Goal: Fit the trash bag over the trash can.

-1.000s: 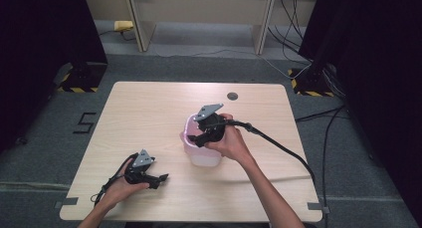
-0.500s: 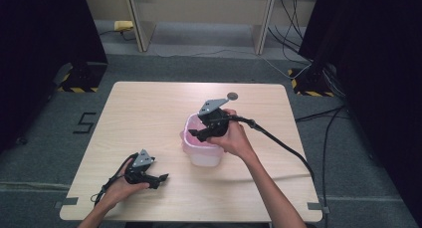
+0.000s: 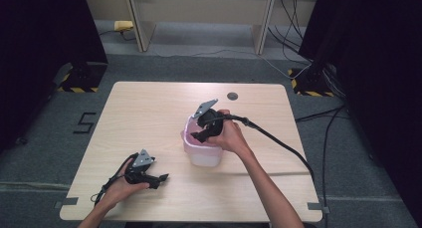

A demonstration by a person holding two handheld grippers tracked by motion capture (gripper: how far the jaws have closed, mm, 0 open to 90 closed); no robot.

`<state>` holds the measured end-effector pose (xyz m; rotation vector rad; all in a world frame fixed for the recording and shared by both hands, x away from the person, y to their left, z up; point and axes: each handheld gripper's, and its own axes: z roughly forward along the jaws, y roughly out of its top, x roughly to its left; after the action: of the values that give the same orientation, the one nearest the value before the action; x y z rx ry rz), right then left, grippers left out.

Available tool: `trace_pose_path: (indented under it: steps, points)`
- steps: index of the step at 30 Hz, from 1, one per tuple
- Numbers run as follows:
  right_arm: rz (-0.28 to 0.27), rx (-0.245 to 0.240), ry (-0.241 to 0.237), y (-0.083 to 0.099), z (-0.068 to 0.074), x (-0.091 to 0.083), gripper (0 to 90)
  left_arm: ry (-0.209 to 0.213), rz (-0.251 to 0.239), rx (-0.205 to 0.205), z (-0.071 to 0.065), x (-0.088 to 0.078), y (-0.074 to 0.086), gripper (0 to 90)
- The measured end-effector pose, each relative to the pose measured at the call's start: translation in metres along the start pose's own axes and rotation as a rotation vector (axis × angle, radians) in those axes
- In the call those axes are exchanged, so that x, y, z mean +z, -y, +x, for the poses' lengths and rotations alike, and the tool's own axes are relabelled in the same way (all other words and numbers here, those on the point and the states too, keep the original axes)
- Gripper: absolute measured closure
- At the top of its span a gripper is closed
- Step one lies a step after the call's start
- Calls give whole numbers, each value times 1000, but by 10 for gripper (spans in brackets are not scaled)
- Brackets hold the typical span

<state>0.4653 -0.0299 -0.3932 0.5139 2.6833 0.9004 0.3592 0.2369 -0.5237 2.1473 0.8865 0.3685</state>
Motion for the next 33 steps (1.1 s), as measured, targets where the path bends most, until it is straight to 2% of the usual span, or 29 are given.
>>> trace_pose_path:
  steps: [3, 5, 7, 8, 10, 11, 12, 13, 14, 15, 16, 17, 18, 19, 20, 21, 23, 24, 25, 29, 30, 31, 33]
  points:
    - [27, -29, -5, 2, 0, 2, 426, 0, 0, 0, 0, 0, 0, 136]
    - [21, -34, -15, 1, 0, 2, 421, 0, 0, 0, 0, 0, 0, 136]
    - [-9, -19, -21, 1, 0, -3, 409, 0, 0, 0, 0, 0, 0, 137]
    - [-55, -16, -9, -1, 0, -13, 402, 0, 0, 0, 0, 0, 0, 136]
    - [-93, -1, 6, -1, 0, -25, 396, 0, 0, 0, 0, 0, 0, 137]
    - [-93, -1, 6, -1, 0, -25, 396, 0, 0, 0, 0, 0, 0, 136]
    - [-125, 26, 49, 0, 1, -39, 380, 0, 0, 0, 0, 0, 0, 137]
    - [-125, 26, 49, 0, 1, -39, 380, 0, 0, 0, 0, 0, 0, 136]
    - [-137, 28, 77, 1, 0, -44, 372, 0, 0, 0, 0, 0, 0, 136]
    - [-148, 54, 134, 2, -2, -53, 354, 0, 0, 0, 0, 0, 0, 136]
    - [-151, 71, 160, 4, -4, -57, 352, 0, 2, 1, 0, 0, 0, 136]
    - [-151, 71, 160, 4, -4, -57, 352, 0, 2, 1, 0, 0, 0, 137]
    - [-149, 115, 196, 8, -9, -59, 346, 0, 0, 1, 0, 0, 0, 136]
    - [-149, 115, 196, 8, -9, -59, 346, 0, 0, 1, 0, 0, 0, 136]
    - [-123, 147, 223, 14, -15, -58, 339, 0, 2, 1, 0, 0, 0, 136]
    - [-123, 147, 223, 14, -15, -58, 339, 0, 2, 1, 0, 0, 0, 136]
    - [-91, 179, 258, 21, -22, -54, 340, 0, 0, 0, 0, 0, 0, 136]
    - [-35, 171, 285, 24, -24, -49, 340, 1, 2, 1, 0, 0, 0, 136]
    - [-9, 165, 301, 25, -25, -47, 340, 1, 2, 0, 0, 0, 0, 136]
    - [22, 167, 297, 25, -24, -41, 358, 0, 0, 0, 0, 0, 0, 136]
    - [52, 157, 287, 25, -25, -35, 362, 0, 0, 0, 0, 0, 0, 137]
    - [52, 157, 287, 25, -25, -35, 362, 0, 0, 0, 0, 0, 0, 137]
    - [98, 150, 308, 26, -26, -29, 371, 0, 1, 2, 0, 0, 0, 136]
